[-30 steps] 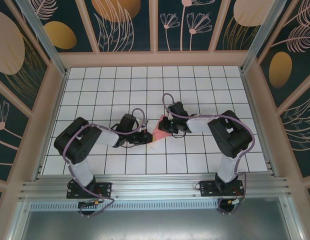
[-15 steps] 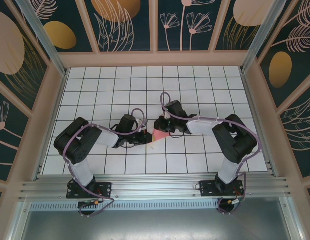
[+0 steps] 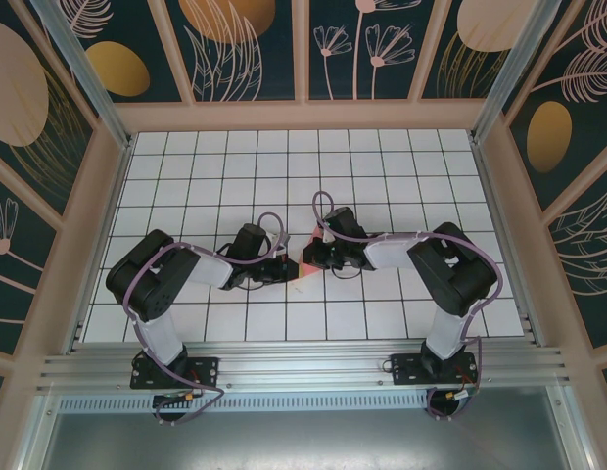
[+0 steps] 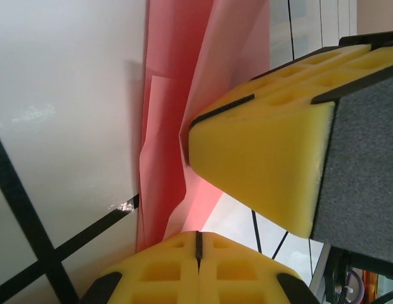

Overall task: Fold a paper plane with a square sheet of paper (pick it up from the middle)
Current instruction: Fourth fold the wing at the center of the table.

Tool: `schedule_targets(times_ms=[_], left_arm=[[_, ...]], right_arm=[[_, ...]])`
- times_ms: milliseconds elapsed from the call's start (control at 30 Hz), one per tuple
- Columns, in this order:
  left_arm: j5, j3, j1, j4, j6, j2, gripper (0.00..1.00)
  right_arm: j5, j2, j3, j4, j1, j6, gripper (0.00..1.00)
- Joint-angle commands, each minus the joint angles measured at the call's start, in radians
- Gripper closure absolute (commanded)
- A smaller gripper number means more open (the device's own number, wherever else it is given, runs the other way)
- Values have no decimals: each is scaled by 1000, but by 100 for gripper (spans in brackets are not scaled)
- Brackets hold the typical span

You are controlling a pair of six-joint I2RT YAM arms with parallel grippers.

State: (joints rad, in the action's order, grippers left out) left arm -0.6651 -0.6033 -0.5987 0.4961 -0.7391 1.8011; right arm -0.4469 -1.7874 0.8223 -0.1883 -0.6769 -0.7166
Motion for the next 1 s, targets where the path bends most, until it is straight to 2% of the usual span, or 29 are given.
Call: schedule_targets(times_ms=[0, 233, 467, 633, 967], left_arm=[[85, 28, -8, -166, 4, 69, 100], [83, 26, -8, -167, 4, 66, 100], [81, 26, -8, -168, 4, 67, 100], [81, 38, -8, -173, 12, 75, 100], [89, 82, -9, -171, 29, 103, 100]], right_arm=[[-45, 17, -18, -42, -13, 0, 90], [-52, 16, -53, -58, -31, -7, 90], [60, -88, -30, 3, -19, -6, 90], [88, -87, -10, 18, 5, -4, 90], [42, -68, 18, 13, 89, 29, 89]])
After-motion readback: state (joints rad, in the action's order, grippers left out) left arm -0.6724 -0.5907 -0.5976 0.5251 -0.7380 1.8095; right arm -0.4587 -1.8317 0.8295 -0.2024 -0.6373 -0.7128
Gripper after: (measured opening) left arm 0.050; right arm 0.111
